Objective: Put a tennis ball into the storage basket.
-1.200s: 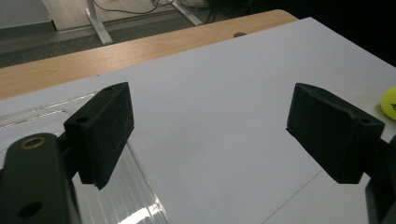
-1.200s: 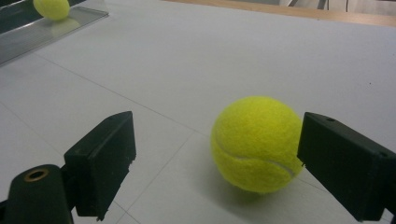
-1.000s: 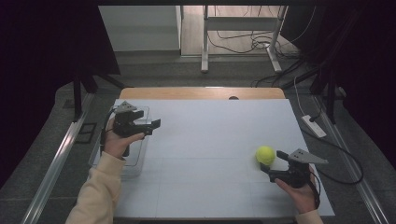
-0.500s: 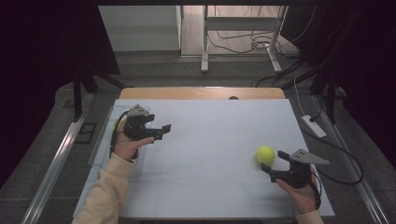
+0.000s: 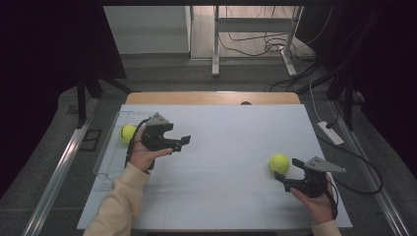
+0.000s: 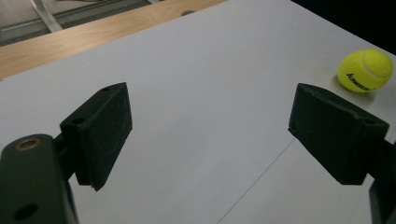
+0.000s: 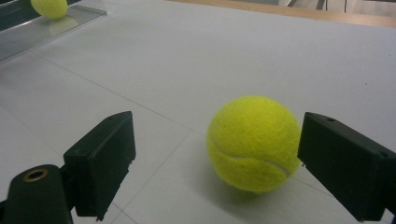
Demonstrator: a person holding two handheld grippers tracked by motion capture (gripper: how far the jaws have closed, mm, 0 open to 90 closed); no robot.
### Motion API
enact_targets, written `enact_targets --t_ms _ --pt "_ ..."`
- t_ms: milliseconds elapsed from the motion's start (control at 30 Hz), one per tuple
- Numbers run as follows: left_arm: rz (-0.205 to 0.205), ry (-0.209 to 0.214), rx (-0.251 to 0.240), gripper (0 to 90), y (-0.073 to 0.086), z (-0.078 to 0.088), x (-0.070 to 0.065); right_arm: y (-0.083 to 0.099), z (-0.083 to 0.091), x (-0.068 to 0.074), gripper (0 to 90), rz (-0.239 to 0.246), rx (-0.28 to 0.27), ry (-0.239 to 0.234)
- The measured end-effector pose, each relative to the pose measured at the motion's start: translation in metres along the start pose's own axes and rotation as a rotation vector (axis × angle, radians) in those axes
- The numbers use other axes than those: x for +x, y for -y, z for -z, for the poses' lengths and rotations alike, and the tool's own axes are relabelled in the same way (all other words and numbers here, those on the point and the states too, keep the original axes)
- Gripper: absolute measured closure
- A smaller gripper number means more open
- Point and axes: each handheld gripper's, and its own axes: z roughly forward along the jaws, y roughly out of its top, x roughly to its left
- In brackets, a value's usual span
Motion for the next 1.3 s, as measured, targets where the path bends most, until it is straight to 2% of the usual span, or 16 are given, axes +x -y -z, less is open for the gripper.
enact_targets --t_ms 333,667,867,1300 --pt "-0.021 0.026 0.009 13.2 -0.005 -0.005 -0.012 0.004 0.002 0.000 11.2 -0.005 0.006 -0.004" --pt "-0.041 0.050 0.021 12.8 -0.009 -0.017 -0.026 0.004 0.001 0.000 11.2 -0.002 0.009 0.003" --pt "-0.036 0.057 0.026 12.8 -0.008 -0.022 -0.029 0.004 0.001 0.001 11.2 -0.001 0.011 0.000" --pt "-0.053 0.080 0.048 12.8 -0.011 -0.037 -0.040 0.005 0.000 0.002 11.2 0.003 0.016 -0.001"
